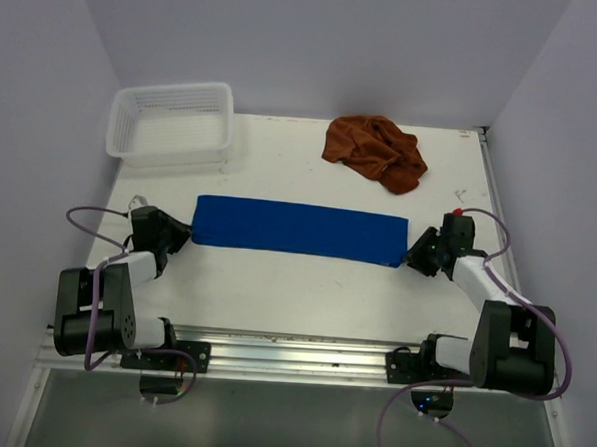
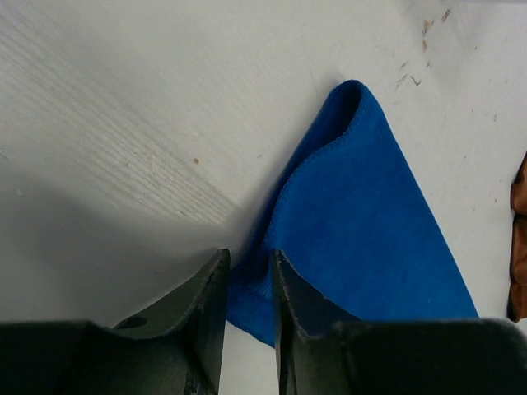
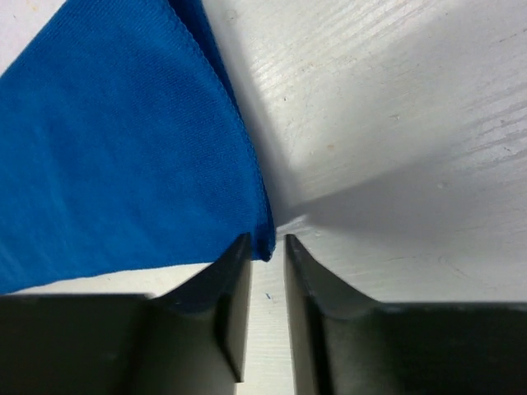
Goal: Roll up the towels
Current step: Fold the towel
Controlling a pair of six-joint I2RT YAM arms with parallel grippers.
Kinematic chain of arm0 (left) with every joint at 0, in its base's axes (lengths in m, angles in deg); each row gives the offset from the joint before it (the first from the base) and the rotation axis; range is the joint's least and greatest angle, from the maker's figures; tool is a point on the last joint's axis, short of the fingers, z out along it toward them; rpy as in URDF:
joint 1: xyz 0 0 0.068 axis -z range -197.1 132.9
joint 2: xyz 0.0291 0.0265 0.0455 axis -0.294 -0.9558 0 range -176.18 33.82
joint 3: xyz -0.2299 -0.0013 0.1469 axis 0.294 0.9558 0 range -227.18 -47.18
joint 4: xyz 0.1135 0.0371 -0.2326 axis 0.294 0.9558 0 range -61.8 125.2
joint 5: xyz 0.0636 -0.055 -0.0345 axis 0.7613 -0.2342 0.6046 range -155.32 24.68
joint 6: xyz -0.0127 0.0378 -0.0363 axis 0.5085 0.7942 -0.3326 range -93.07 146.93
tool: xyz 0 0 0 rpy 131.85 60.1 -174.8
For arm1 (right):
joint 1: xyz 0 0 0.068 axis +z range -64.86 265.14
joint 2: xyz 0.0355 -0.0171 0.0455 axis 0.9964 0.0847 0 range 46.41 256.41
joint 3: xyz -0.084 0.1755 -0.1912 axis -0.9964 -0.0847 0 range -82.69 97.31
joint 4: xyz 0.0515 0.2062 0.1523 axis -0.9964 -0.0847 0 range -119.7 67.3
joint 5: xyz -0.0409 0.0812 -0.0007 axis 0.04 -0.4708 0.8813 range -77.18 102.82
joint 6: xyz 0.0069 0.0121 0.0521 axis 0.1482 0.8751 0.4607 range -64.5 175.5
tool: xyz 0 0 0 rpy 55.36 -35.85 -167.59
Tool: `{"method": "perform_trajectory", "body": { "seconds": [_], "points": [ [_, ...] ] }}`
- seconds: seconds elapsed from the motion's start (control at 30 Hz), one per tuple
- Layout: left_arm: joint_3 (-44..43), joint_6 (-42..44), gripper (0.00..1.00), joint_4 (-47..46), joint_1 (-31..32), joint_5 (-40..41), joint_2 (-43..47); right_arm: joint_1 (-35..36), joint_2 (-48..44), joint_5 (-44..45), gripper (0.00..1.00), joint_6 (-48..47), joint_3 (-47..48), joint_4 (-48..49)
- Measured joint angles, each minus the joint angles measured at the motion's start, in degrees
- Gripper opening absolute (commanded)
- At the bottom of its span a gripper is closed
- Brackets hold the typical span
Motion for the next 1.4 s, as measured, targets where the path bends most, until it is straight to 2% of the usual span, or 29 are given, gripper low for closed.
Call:
{"method": "perform_trajectory", "body": {
  "seconds": [0.07, 0.17, 0.57, 1.1, 1.4],
  "points": [
    [0.63, 0.13, 0.37, -0.37, -0.02, -0.02, -0.02, 0.00, 0.31, -0.02, 0.42, -0.20, 0.00, 0.20],
    [1.01, 0.17, 0.40, -0.68, -0.02, -0.09, 0.15, -0.02, 0.31, 0.00, 0.48, -0.48, 0.00, 0.20],
    [0.46, 0.20, 0.45, 3.08, -0.02, 2.82, 7.17, -0.02, -0.39, 0.46, 0.50, -0.96, 0.00, 0.15],
    [-11.45, 1.88, 0.51, 10.32, -0.02, 2.60, 15.19, 2.45, 4.59, 0.07, 0.43, 0.22, 0.00, 5.60],
    [-16.06, 6.78, 0.53, 14.71, -0.02, 0.96, 15.21, 4.76, 5.95, 2.69, 0.27, 1.01, 0.31, 6.62]
  ]
}}
